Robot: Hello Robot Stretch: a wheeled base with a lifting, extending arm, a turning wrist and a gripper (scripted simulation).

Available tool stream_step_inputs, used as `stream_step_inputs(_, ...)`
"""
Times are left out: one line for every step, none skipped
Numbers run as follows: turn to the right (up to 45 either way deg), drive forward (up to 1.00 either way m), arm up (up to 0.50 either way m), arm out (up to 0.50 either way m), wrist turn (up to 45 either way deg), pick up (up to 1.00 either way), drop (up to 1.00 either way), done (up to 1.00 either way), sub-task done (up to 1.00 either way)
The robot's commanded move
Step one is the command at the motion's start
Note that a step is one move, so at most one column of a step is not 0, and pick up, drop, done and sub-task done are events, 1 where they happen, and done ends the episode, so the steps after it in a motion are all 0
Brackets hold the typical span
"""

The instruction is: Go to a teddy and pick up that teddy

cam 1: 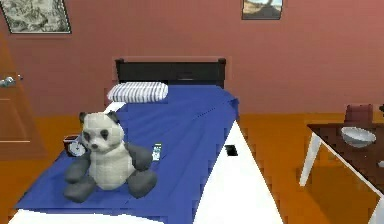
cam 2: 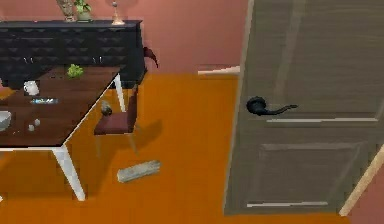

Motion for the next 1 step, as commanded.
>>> stream_step_inputs(-45.0,0.00,0.00,0.00,0.0,0.00,0.00,0.00,0.00)
